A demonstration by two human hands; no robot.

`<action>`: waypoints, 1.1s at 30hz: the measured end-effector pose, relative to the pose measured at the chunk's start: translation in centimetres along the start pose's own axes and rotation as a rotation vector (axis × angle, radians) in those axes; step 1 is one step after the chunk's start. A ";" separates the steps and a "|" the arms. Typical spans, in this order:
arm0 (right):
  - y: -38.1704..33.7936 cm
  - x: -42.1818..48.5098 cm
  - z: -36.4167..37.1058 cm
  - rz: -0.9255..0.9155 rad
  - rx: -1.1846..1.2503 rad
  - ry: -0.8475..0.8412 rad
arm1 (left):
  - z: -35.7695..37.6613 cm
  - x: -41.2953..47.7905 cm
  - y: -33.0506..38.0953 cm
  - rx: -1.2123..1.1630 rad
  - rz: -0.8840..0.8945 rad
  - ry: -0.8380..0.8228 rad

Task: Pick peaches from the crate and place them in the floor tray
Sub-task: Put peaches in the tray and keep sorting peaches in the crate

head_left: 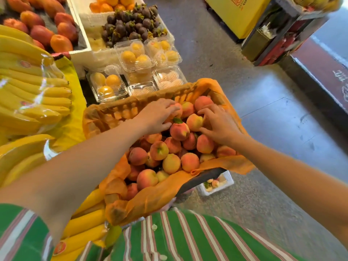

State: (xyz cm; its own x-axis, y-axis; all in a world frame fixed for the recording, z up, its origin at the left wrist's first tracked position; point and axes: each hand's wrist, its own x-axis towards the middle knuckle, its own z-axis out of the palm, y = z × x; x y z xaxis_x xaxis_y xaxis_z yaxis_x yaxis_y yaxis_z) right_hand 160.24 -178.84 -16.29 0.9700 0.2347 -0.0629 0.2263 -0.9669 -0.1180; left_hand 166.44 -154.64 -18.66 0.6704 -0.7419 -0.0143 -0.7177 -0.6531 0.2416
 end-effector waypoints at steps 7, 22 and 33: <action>2.1 -0.2 -0.2 0.075 -0.069 -0.107 | 0.4 4.1 0.9 0.174 -0.047 -0.156; 1.3 1.4 0.8 0.064 -0.136 -0.011 | 0.3 2.0 -0.8 0.154 0.015 -0.117; -3.4 1.1 -0.8 -0.093 0.670 -0.197 | -4.5 -2.1 -1.6 -0.260 -0.097 -0.610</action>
State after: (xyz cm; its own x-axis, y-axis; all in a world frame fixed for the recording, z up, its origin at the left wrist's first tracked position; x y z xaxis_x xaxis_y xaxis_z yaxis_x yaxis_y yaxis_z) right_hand 160.61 -175.34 -15.14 0.9010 0.3881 -0.1940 0.1426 -0.6871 -0.7124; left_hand 167.00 -151.38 -14.59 0.4483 -0.6842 -0.5752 -0.5392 -0.7202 0.4365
